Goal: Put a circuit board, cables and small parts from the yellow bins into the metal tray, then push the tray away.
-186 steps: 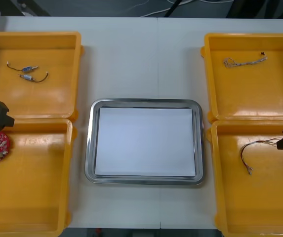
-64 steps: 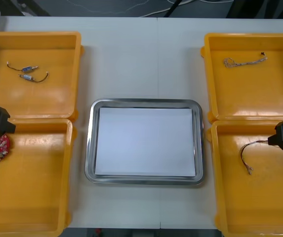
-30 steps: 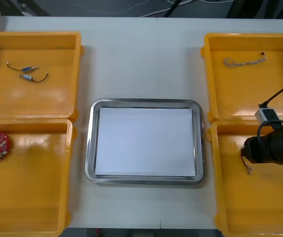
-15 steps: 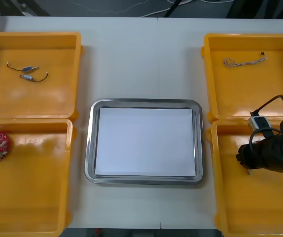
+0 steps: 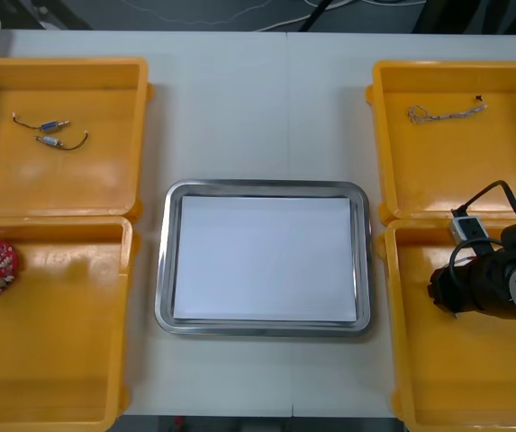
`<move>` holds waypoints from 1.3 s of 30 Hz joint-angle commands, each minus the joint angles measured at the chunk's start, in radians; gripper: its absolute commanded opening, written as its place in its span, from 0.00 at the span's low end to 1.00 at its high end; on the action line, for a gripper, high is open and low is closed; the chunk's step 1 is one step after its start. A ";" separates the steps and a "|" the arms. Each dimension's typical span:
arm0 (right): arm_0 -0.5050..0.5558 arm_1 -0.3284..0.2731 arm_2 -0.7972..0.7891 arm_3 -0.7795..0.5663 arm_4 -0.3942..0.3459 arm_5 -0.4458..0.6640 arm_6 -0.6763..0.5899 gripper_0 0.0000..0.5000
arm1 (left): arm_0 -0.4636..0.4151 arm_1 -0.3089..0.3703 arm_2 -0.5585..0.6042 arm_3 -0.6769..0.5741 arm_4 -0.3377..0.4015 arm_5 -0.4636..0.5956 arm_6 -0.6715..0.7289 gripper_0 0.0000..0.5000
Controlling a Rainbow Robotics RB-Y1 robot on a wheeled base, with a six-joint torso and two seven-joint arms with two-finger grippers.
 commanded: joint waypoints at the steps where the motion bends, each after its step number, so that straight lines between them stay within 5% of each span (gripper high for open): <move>1: 0.022 0.010 0.016 -0.009 0.009 -0.008 0.021 1.00 | 0.069 0.057 -0.008 -0.001 -0.018 -0.067 -0.104 1.00; 7: 0.022 0.012 0.017 -0.009 0.007 -0.006 0.019 0.52 | 0.077 0.055 -0.058 0.022 -0.047 -0.133 -0.122 1.00; 9: 0.022 0.012 0.017 -0.009 0.006 -0.008 0.021 0.26 | 0.078 0.055 -0.092 0.047 -0.056 -0.185 -0.150 1.00; 13: 0.022 0.010 0.016 -0.009 0.004 -0.008 0.024 0.02 | 0.075 0.055 -0.129 0.068 -0.076 -0.222 -0.170 1.00; 23: 0.022 0.010 -0.015 -0.035 -0.013 -0.003 0.035 0.00 | 0.074 0.055 -0.178 0.071 -0.119 -0.229 -0.173 1.00; 39: 0.040 0.010 -0.236 -0.170 -0.202 0.271 0.064 0.00 | 0.029 0.037 -0.230 0.077 -0.185 -0.222 -0.153 0.98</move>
